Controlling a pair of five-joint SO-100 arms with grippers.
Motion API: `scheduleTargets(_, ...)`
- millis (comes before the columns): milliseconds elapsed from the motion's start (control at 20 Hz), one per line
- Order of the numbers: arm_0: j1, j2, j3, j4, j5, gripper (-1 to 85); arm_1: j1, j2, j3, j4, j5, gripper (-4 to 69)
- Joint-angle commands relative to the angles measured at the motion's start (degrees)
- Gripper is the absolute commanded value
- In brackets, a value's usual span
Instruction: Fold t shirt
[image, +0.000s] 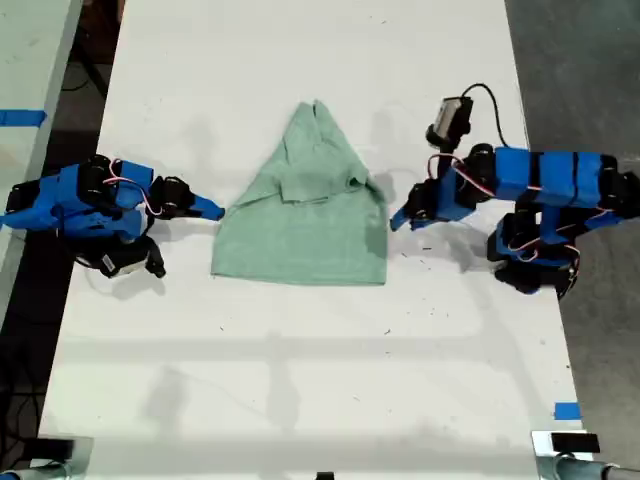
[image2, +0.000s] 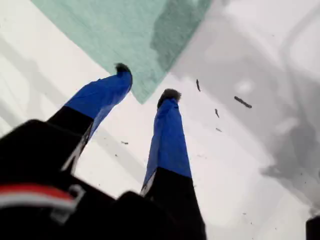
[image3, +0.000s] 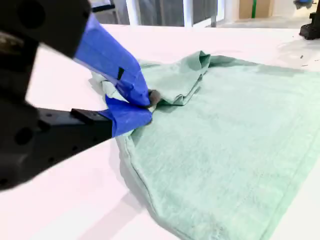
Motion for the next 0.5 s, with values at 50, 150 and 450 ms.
scheduleTargets(50,0.5,0.5,0.3,0.1,-0.8,0.0,2.8,-12.7,-3.9,-8.5,-2.7,15.7)
scheduleTargets(150,0.5,0.5,0.3,0.2,-0.8,0.0,3.9,-17.5,-1.2,-14.0,-3.8,15.7)
scheduleTargets(450,0.5,0.5,0.3,0.2,-0.8,0.0,3.4,-32.0,1.8,-22.8,-5.2,12.3)
